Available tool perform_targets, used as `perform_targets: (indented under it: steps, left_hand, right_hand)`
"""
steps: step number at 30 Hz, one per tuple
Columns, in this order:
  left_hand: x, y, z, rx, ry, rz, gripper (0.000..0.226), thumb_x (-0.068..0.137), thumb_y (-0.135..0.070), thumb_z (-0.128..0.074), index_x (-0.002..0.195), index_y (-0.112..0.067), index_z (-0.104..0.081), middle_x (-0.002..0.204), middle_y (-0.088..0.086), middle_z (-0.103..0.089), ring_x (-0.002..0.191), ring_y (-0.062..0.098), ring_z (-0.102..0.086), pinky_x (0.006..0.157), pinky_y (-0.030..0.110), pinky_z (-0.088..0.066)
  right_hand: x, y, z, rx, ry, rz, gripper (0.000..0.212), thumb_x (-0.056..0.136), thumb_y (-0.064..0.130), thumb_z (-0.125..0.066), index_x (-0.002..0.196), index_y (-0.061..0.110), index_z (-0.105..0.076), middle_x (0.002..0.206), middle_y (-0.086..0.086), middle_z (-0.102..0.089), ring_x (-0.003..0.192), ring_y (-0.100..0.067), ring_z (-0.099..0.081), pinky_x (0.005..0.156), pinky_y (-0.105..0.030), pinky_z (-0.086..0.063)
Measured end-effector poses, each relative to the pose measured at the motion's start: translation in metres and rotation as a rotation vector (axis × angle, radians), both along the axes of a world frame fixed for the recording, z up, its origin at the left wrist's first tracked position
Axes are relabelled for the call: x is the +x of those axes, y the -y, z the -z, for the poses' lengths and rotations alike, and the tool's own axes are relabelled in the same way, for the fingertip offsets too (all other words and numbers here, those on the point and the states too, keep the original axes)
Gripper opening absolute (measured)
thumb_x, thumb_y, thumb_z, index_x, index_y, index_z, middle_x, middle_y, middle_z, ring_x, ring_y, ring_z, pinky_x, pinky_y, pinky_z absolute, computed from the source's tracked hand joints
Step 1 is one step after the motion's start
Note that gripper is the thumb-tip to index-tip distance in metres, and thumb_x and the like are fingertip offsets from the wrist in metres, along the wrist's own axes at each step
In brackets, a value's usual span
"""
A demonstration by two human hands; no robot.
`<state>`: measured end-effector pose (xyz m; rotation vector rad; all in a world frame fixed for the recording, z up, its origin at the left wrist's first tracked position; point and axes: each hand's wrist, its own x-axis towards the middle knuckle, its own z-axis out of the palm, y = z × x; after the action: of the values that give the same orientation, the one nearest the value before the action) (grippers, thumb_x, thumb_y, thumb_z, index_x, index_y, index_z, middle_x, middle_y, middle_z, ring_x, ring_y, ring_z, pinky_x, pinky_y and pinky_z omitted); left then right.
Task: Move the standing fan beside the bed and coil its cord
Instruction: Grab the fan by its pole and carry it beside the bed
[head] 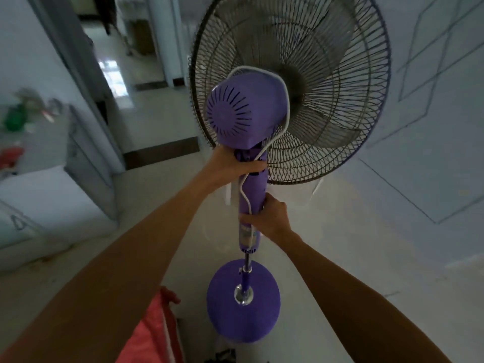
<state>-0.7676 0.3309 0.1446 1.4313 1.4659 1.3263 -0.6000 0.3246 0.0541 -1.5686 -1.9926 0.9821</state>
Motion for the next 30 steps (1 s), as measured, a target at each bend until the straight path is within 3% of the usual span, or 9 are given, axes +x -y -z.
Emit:
perform_targets:
  steps: [2,5,9,14,17,21,30]
  left_hand:
    - [-0.035,-0.002,-0.002,0.002,0.002,-0.072,0.072,0.056,-0.043,-0.090,0.121,-0.020,-0.069,0.117,-0.003,-0.073,0.107,0.011,-0.070,0.089,0.036,-0.060]
    - [-0.088,-0.004,-0.009,0.002,-0.010,-0.175,0.074,0.057,-0.046,-0.089,0.122,-0.017,-0.069,0.116,-0.005,-0.073,0.106,0.008,-0.070,0.088,0.032,-0.060]
    - [-0.154,-0.006,-0.021,-0.011,-0.047,-0.324,0.063,0.057,-0.048,-0.088,0.113,-0.022,-0.073,0.108,-0.005,-0.076,0.101,0.010,-0.071,0.087,0.038,-0.061]
    - [-0.232,-0.014,-0.030,-0.010,-0.054,-0.498,0.053,0.060,-0.045,-0.090,0.108,-0.033,-0.071,0.107,-0.011,-0.075,0.098,0.005,-0.071,0.083,0.031,-0.061]
    - [-0.281,-0.018,-0.031,-0.004,-0.074,-0.628,0.048,0.062,-0.039,-0.092,0.104,-0.038,-0.069,0.103,-0.018,-0.073,0.095,-0.006,-0.069,0.082,0.026,-0.061]
    - [-0.342,-0.008,-0.025,0.034,-0.028,-0.797,0.067,0.058,-0.041,-0.092,0.118,-0.022,-0.069,0.115,-0.003,-0.074,0.107,0.014,-0.069,0.092,0.042,-0.059]
    - [-0.479,0.062,-0.014,0.086,0.007,-1.043,0.062,0.055,-0.047,-0.095,0.110,-0.029,-0.072,0.111,-0.004,-0.076,0.106,0.014,-0.071,0.090,0.043,-0.060]
  right_hand:
    - [-0.035,-0.015,-0.003,0.005,-0.009,-0.072,0.067,0.052,0.044,-0.089,0.106,0.019,-0.060,0.098,-0.003,-0.072,0.082,-0.020,-0.066,0.074,-0.037,-0.059]
    - [-0.089,-0.035,-0.011,-0.015,-0.016,-0.181,0.071,0.055,0.042,-0.089,0.113,0.013,-0.061,0.102,-0.006,-0.072,0.089,-0.024,-0.068,0.081,-0.043,-0.059]
    - [-0.161,-0.064,-0.021,0.016,-0.028,-0.325,0.067,0.057,0.040,-0.090,0.111,0.011,-0.063,0.101,-0.007,-0.073,0.087,-0.024,-0.068,0.078,-0.042,-0.059]
    - [-0.254,-0.102,-0.025,0.043,-0.028,-0.515,0.067,0.054,0.044,-0.090,0.108,0.015,-0.062,0.097,-0.001,-0.072,0.081,-0.019,-0.067,0.071,-0.033,-0.057]
    - [-0.312,-0.123,-0.022,0.015,-0.039,-0.636,0.065,0.055,0.044,-0.088,0.108,0.016,-0.064,0.096,-0.001,-0.073,0.082,-0.018,-0.068,0.072,-0.034,-0.058]
    - [-0.389,-0.133,-0.021,0.034,-0.072,-0.805,0.055,0.055,0.039,-0.087,0.101,0.017,-0.066,0.088,0.003,-0.072,0.077,-0.015,-0.069,0.067,-0.025,-0.053]
    - [-0.561,-0.094,-0.021,0.068,-0.086,-1.121,0.061,0.056,0.037,-0.089,0.106,0.012,-0.065,0.095,-0.003,-0.074,0.079,-0.019,-0.071,0.074,-0.035,-0.060]
